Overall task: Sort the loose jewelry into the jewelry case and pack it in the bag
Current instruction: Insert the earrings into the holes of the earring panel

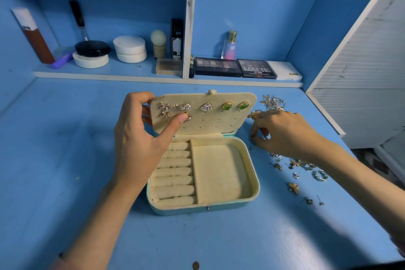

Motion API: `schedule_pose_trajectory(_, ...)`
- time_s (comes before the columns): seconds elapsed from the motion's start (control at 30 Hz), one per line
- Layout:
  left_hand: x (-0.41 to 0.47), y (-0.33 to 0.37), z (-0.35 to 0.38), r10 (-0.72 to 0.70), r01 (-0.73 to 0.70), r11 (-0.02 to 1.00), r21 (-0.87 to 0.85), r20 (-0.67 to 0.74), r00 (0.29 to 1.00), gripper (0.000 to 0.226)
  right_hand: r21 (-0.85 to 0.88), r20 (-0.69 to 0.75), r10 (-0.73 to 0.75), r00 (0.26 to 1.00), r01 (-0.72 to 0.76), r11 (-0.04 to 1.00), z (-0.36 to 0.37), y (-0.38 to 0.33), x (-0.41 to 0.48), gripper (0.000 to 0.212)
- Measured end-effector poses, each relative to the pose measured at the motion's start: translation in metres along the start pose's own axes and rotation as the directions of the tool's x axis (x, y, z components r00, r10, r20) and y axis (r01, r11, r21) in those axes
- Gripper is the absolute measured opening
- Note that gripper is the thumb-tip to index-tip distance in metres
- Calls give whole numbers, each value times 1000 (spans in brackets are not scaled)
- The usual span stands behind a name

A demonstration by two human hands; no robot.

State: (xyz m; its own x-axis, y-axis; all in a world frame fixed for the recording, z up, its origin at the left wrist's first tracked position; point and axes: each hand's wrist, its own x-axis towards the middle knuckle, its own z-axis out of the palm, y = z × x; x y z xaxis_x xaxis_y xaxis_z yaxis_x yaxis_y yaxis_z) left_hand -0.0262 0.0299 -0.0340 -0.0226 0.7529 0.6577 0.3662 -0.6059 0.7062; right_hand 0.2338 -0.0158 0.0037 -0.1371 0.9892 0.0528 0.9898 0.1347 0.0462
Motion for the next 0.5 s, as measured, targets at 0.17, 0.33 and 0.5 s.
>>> schedule_pose_trajectory(0.17,0,0,0,-1,1,1000,2,-1,1000,47,-15,-8,1,1000,-1,1000,2,-1,1,14)
schedule_pose_trajectory(0.33,0,0,0,-11,11,1000,-2,2,1000,47,63,12,46,999,-47,997,3,0,4,7)
schedule_pose_trajectory(0.5,0,0,0,-11,11,1000,10,-3,1000,47,225,-34,159,987,-147,963,6,5,12,7)
